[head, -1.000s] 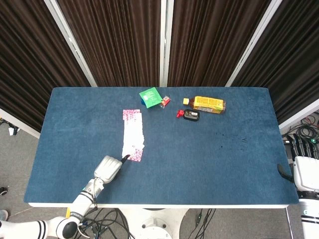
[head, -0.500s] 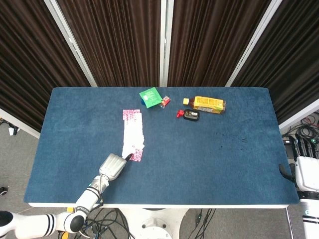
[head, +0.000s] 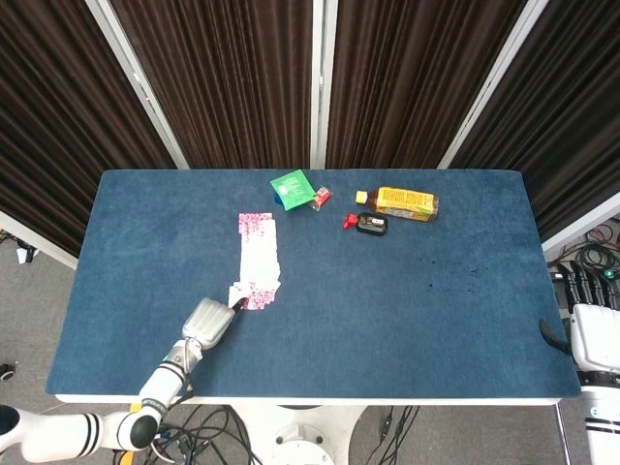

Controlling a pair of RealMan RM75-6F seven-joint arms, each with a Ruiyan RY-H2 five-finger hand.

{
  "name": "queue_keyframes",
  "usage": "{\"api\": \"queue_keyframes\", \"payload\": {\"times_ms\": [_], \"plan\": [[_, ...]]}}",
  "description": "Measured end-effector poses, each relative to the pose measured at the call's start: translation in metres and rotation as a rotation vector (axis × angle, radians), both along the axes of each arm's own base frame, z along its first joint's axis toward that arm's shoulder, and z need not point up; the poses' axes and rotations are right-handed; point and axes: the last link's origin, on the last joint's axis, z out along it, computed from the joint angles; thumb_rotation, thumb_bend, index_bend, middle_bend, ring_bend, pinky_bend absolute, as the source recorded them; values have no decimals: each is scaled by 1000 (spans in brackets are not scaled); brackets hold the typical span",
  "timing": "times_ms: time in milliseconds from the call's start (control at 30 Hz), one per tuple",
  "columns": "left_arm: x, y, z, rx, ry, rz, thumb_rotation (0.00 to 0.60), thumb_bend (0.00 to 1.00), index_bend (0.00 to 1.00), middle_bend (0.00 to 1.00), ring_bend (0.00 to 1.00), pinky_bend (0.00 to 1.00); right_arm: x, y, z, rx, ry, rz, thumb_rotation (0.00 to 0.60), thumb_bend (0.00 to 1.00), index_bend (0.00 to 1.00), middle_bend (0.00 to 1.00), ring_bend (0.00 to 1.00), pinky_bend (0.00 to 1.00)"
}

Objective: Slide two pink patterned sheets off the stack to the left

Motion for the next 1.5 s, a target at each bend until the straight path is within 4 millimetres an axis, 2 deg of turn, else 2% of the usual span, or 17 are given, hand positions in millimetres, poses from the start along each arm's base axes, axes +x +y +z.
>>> {"api": "queue_keyframes", "payload": {"times_ms": [367, 767, 1000, 1167, 1367, 1500], "plan": [[-22, 5, 19, 42, 23, 74, 600, 618, 137, 893, 928, 990, 6, -2, -5, 11, 7, 10, 600, 210, 0, 0, 0, 0], [-56, 21, 40, 118, 99, 180, 600, 621, 137, 884, 925, 978, 8, -2, -8, 15, 9, 23, 600, 211, 0, 0, 0, 0], [-60, 31, 54, 209, 124, 188, 600, 622, 137, 884, 923, 969, 8, -2, -8, 18, 11, 19, 600, 210, 0, 0, 0, 0], [-52, 30, 55, 209, 103, 171, 600, 622, 137, 884, 923, 968, 8, -2, -8, 16, 10, 18, 600, 210, 0, 0, 0, 0], [-20, 14, 48, 161, 28, 77, 600, 622, 136, 884, 922, 961, 7, -2, -8, 18, 6, 16, 600, 211, 0, 0, 0, 0], [0, 8, 36, 125, -15, 37, 600, 630, 112, 871, 924, 960, 7, -2, -7, 15, 3, 18, 600, 211, 0, 0, 0, 0]]}}
